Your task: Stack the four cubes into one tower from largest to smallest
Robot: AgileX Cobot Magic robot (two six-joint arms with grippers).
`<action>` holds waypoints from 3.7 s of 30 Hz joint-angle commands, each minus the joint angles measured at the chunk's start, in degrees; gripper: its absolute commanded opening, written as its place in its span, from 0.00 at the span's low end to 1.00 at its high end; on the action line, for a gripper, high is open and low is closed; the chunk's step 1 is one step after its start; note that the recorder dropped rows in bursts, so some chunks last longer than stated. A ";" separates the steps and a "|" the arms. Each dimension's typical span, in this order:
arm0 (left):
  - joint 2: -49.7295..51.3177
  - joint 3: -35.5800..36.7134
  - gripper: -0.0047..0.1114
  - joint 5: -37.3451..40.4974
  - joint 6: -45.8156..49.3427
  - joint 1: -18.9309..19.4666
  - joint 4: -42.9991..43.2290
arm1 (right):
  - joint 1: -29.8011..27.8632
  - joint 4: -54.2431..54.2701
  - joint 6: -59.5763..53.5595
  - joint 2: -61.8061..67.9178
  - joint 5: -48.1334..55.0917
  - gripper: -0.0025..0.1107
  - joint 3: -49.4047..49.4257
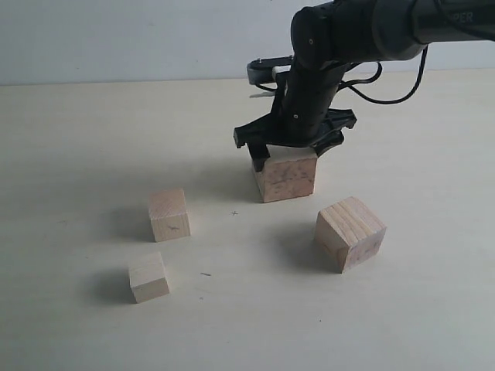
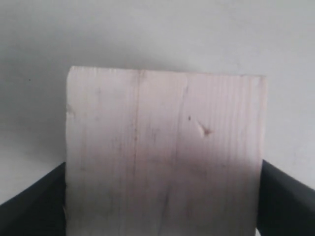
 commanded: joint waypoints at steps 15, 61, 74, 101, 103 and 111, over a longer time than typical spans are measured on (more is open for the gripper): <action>-0.38 0.21 0.04 -0.04 0.07 -0.38 -0.32 | 0.06 -4.92 2.93 -5.21 -1.09 0.89 0.08; -0.38 0.21 0.04 -0.04 0.07 -0.38 -0.32 | 0.06 0.15 -13.58 -20.50 -5.23 0.89 31.32; -0.38 0.21 0.04 -0.04 0.22 -0.38 -0.32 | 0.06 -1.45 -13.47 -16.69 -6.65 0.87 31.32; -0.38 0.21 0.04 -0.04 0.23 -0.38 -0.32 | 0.06 2.78 -12.54 -28.92 9.52 0.02 20.00; -0.38 0.21 0.04 -0.04 0.23 -0.38 -0.32 | 0.06 4.77 -12.54 -29.47 11.37 0.02 16.45; -0.38 0.21 0.04 -0.04 0.07 -0.38 -0.32 | 0.06 8.38 -12.30 -26.56 11.30 0.02 6.16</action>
